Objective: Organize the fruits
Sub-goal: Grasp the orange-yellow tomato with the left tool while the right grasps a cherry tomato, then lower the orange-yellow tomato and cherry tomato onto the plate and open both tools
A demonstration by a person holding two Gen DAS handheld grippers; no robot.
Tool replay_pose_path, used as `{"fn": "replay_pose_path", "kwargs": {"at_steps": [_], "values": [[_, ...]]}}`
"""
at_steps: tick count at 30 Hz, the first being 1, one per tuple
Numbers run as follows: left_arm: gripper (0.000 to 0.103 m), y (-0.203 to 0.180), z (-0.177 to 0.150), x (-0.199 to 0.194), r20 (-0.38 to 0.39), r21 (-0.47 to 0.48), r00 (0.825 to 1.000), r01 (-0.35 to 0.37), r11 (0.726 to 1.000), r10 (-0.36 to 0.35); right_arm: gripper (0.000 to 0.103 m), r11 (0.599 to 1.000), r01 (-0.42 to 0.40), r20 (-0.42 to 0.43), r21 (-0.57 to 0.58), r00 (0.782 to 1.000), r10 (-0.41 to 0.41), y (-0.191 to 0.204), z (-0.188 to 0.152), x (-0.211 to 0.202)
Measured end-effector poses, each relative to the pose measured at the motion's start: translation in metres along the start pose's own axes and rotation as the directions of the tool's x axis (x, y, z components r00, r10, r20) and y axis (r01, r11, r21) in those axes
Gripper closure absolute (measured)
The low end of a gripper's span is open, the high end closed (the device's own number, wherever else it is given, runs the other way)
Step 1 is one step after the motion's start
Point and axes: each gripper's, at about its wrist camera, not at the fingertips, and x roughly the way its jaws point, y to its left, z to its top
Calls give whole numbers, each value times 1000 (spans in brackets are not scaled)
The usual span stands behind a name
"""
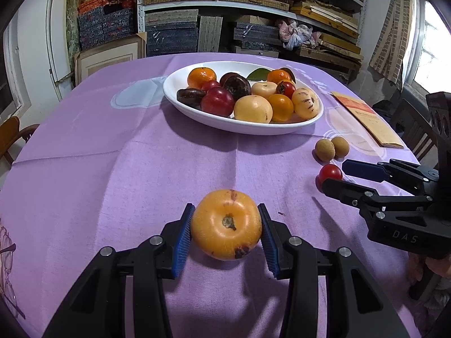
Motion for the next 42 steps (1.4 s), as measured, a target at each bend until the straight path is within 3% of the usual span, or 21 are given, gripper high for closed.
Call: {"fn": "replay_pose_path", "kwargs": {"at_steps": [4,8,10,25,42], "values": [[58,-1,0,1,-5,3,1000,2,1000,-2,64,1000,-9,-16,-7,1000,9,2,1,4],[58,-1,0,2,-7,5,1000,2,1000,-2,67,1000,-5,-17,-13,1000,5,2,3,5],[58,-1,0,2,-9,3,1000,3,1000,-3,75,1000,-8,-19,-11,1000,8,2,3,6],[58,0,1,1,3,-5,1000,-11,1000,11,76,1000,-1,21,-6,1000,1,0,-2,-6],[58,-8,11,-13,92,20,992,-94,995,92,76,999,-7,132,54,991,0,-10,8,-46]]}}
